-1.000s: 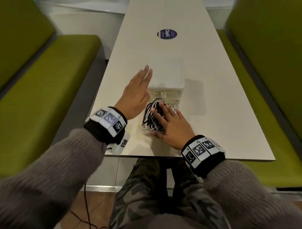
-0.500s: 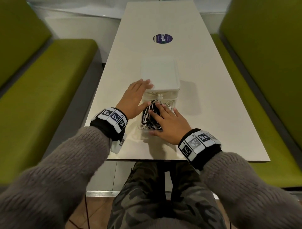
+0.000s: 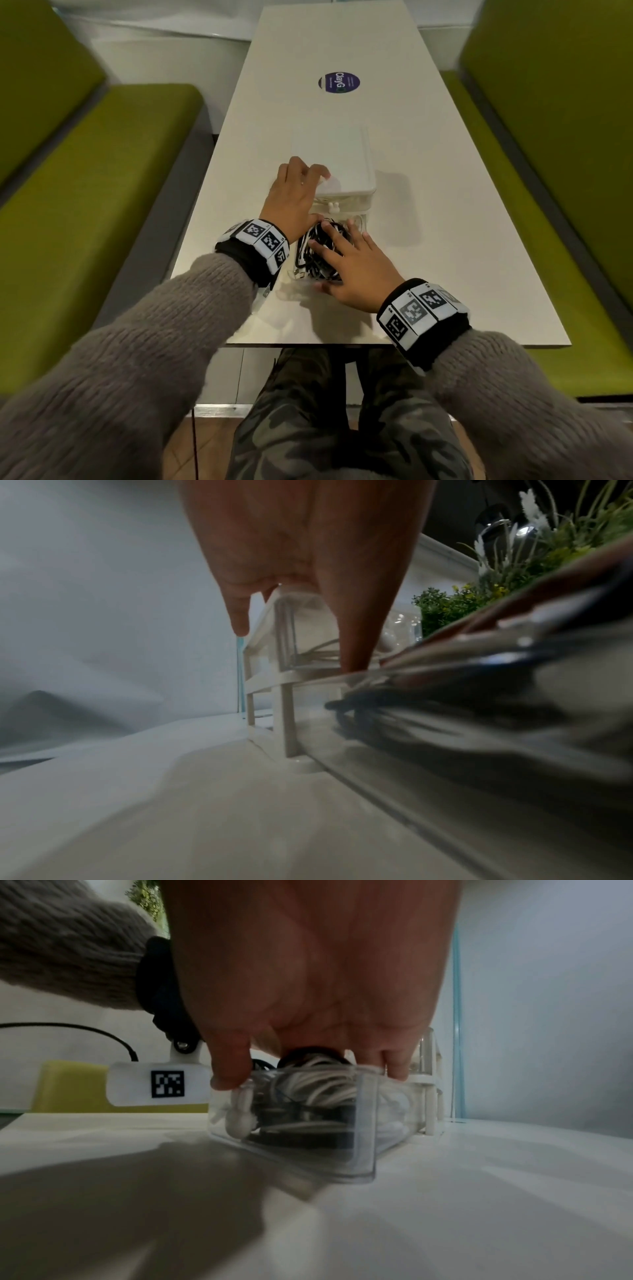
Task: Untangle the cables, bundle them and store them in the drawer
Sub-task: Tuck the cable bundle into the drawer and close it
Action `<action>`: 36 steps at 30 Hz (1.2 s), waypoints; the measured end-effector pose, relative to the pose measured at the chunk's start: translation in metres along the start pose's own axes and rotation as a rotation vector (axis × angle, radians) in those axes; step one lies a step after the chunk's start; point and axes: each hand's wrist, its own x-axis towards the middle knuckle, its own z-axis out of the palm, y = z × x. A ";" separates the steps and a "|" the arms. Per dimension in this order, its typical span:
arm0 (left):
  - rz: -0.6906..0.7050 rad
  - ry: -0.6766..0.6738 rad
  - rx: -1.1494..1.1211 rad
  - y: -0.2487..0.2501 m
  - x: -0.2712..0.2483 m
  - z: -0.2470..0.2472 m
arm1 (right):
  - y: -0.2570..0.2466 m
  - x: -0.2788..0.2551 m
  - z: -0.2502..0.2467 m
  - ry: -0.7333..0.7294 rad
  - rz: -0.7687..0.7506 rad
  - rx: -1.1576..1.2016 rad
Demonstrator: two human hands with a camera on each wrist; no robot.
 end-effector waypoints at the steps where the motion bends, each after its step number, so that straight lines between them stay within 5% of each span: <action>1: -0.016 -0.004 0.037 0.003 0.000 0.001 | 0.000 0.001 0.000 -0.003 0.000 -0.001; 5: 0.001 -0.044 0.151 0.006 -0.002 0.003 | 0.004 0.004 -0.001 -0.008 -0.008 -0.010; 9: 0.115 0.043 0.021 0.000 -0.008 -0.001 | 0.016 0.011 -0.007 -0.005 -0.006 -0.017; 14: 0.011 -0.044 -0.159 -0.005 -0.009 -0.009 | 0.018 0.007 -0.002 0.096 -0.030 0.023; 20: 0.051 -0.176 -0.127 -0.018 -0.013 -0.014 | 0.006 -0.001 -0.010 0.161 0.024 -0.013; 31: 0.056 -0.125 0.054 -0.012 -0.011 -0.001 | 0.001 -0.010 -0.018 -0.078 0.107 0.072; 36: 0.001 -0.186 -0.203 -0.013 -0.012 -0.007 | 0.002 -0.004 -0.022 -0.140 0.119 0.012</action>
